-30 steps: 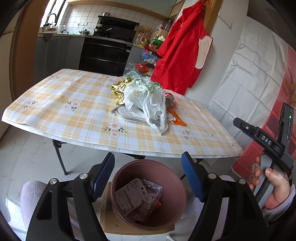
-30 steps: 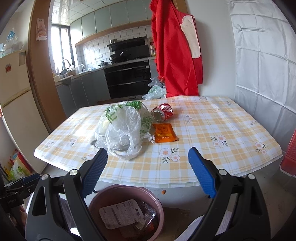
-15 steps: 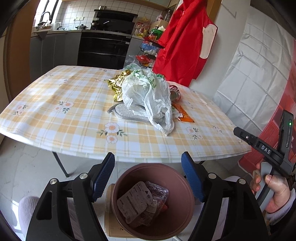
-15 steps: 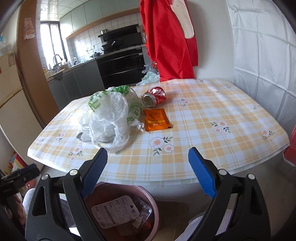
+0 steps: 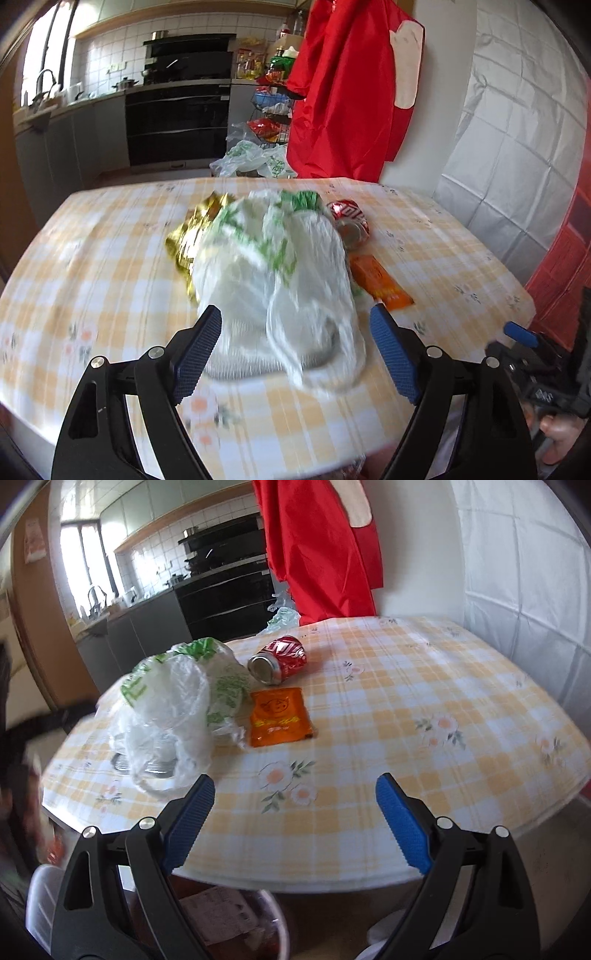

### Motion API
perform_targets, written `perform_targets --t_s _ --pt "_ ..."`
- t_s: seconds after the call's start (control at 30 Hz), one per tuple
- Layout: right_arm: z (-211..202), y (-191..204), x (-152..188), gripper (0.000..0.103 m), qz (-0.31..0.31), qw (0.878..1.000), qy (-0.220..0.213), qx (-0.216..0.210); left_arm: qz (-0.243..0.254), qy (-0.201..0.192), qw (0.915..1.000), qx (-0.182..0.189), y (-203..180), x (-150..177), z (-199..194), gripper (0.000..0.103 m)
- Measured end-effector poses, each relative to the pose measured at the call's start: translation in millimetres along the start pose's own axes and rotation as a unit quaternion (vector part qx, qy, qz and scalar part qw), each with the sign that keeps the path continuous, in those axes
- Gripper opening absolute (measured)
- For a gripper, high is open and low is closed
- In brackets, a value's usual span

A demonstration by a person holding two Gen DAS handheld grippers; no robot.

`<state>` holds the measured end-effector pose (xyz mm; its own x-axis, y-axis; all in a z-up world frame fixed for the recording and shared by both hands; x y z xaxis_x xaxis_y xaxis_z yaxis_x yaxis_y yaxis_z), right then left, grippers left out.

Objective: Collect trash
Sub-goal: 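Grasp the white plastic bag with green print with the left tool, then grasp the orange snack packet with the right tool while the left tool lifts the bag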

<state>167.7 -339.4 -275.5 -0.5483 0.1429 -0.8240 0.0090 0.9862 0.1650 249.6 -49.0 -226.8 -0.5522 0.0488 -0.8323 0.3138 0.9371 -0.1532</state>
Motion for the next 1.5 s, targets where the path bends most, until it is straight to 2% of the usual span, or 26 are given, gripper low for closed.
perform_targets --t_s 0.1,0.23,0.3,0.33,0.4,0.53,0.7,0.83,0.97,1.07,1.2,1.5 --pt "15.0 -7.4 -7.7 0.088 -0.009 1.000 0.005 0.004 0.006 -0.001 1.0000 -0.004 1.8 -19.9 36.1 0.085" --pt "40.5 -13.4 -17.1 0.088 -0.023 1.000 0.017 0.013 0.028 0.026 0.9989 -0.028 1.6 -26.1 89.6 0.083" --pt "54.0 -13.0 -26.8 0.088 -0.030 0.999 0.025 0.009 0.042 0.036 0.9977 -0.041 1.3 -24.5 103.8 0.049" --pt "59.6 -11.7 -32.0 0.088 -0.036 0.999 0.028 0.006 0.043 0.035 0.9973 -0.048 3.5 -24.8 104.7 0.018" --pt "73.3 -7.3 -45.2 0.088 -0.054 0.998 0.030 0.003 0.012 0.026 0.9992 -0.029 12.9 -26.6 95.8 0.011" --pt "112.3 7.5 -65.1 0.088 -0.077 0.996 0.042 -0.013 0.011 -0.015 0.9998 -0.010 23.1 -33.0 55.4 0.008" --pt "162.3 31.0 -69.6 0.086 -0.104 0.991 0.078 -0.016 -0.018 -0.076 0.9969 -0.010 47.0 -43.0 -4.2 0.008" --pt "193.3 43.4 -63.4 0.086 -0.116 0.987 0.108 0.004 -0.045 -0.108 0.9929 -0.020 69.9 -48.8 -39.1 0.007" --pt "215.0 39.7 -55.8 0.084 -0.096 0.985 0.142 0.036 -0.051 -0.121 0.9911 -0.021 79.0 -44.7 -64.1 0.007" --pt "213.3 36.1 -55.8 0.064 -0.085 0.985 0.144 0.037 -0.053 -0.121 0.9912 -0.011 77.2 -38.7 -76.9 0.007" --pt "198.0 33.9 -56.5 0.046 -0.071 0.986 0.148 0.017 -0.056 -0.122 0.9910 -0.001 71.9 -31.3 -91.5 0.007" --pt "127.1 38.4 -67.2 0.042 -0.047 0.994 0.099 -0.020 -0.061 -0.117 0.9913 0.009 54.7 -11.1 -124.3 0.007"
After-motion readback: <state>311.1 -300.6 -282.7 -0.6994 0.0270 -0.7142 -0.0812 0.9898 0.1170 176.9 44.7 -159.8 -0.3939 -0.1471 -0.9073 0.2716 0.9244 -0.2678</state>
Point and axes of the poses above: each gripper's, at about its wrist camera, not at the fingertips, and z roughly the way its jaws point, y to its left, x to its underside, the point moved 1 cm from there along z, roughly the way its jaws point, and after that the axes turned 5 degrees about -y, right-handed, at the moved point
